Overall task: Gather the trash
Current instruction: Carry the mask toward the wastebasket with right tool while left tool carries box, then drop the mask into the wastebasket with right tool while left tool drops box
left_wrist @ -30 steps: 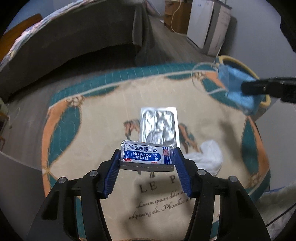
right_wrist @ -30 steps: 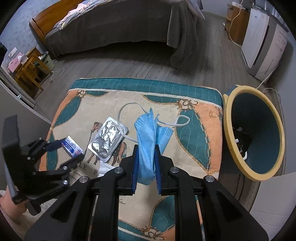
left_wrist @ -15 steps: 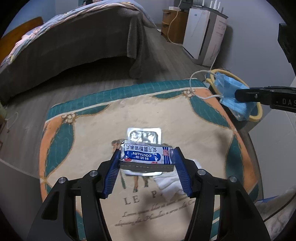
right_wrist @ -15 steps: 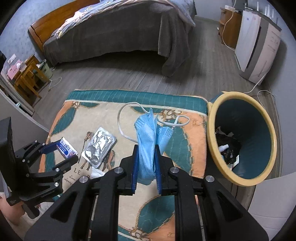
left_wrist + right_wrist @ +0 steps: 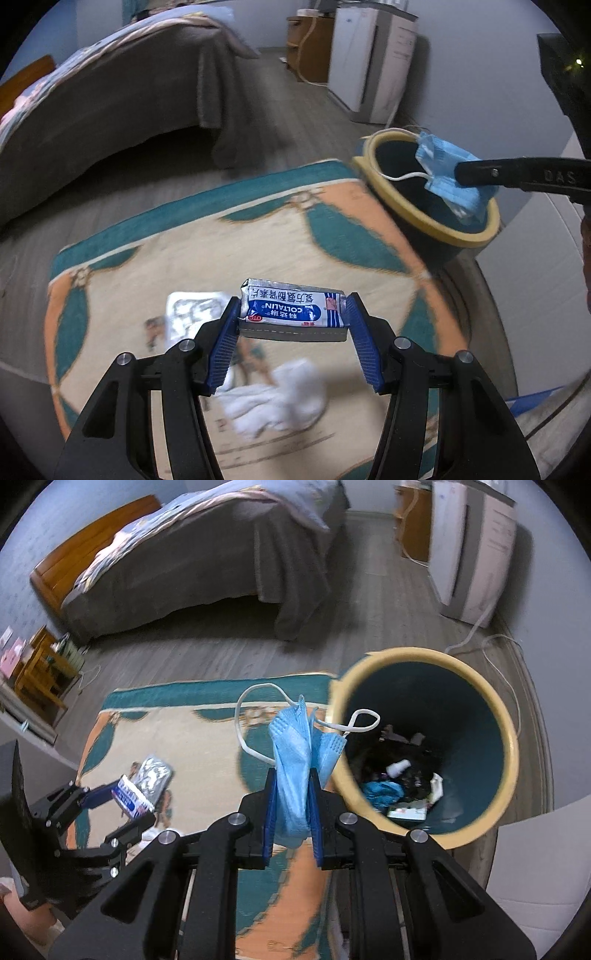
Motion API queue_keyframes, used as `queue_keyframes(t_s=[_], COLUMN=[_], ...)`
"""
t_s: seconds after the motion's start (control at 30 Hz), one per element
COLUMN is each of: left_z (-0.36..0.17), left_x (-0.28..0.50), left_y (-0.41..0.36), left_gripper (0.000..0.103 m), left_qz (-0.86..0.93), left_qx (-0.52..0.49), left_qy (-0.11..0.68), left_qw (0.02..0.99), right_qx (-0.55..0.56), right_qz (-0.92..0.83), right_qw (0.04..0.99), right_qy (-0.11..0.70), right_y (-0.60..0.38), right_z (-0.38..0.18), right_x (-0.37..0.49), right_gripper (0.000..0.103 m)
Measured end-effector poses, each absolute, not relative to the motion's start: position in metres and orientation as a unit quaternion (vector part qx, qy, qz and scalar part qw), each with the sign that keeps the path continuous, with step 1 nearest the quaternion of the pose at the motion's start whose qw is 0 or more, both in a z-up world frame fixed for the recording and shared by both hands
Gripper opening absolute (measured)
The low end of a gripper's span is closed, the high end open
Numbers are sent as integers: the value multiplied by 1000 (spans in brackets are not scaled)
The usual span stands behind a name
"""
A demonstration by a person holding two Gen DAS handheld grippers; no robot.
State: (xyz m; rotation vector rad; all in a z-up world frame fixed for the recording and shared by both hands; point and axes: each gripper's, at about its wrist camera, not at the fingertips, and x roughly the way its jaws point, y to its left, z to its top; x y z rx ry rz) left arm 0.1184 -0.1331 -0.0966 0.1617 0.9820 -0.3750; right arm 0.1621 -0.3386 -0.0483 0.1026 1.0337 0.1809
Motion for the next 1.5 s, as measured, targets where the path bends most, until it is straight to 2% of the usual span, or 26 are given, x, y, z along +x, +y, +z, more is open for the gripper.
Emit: queue_keyframes(t_s=[0.43, 0.87, 0.9, 0.93, 0.97, 1.03, 1.17, 1.33, 1.43, 1.5], left_z=[-68, -71, -70, -68, -66, -60, -60, -62, -61, -57], left_x=[139, 176, 179, 182, 182, 185, 185, 181, 175, 168], left_y=[-222, -294, -299, -302, -304, -305, -297, -262, -232, -210], left_gripper=[59, 59, 59, 64, 78, 86, 88, 91, 93, 94], left_qz=[-240, -288, -292, -290, -286, -280, -269, -241, -214, -197], left_qx=[106, 150, 152, 155, 157, 151, 144, 118, 102, 100], left_qy=[443, 433, 427, 421, 415, 404, 405, 422, 432, 432], left_qw=[858, 841, 842, 845, 849, 858, 862, 866, 870, 874], right_qx=[122, 151, 156, 160, 164, 173, 193, 174, 170, 162], right_qz=[3, -26, -24, -25, -27, -33, -36, -44, -40, -33], right_qw=[864, 857, 858, 858, 859, 858, 852, 860, 866, 870], right_qy=[488, 492, 489, 487, 485, 482, 485, 478, 469, 465], right_y=[-451, -484, -485, -486, -487, -491, -493, -487, -481, -472], right_z=[-65, -88, -87, -86, -85, -85, -88, -81, -73, -67], right_x=[172, 179, 179, 179, 179, 180, 181, 180, 179, 179], right_gripper=[15, 16, 18, 24, 28, 42, 49, 86, 96, 97])
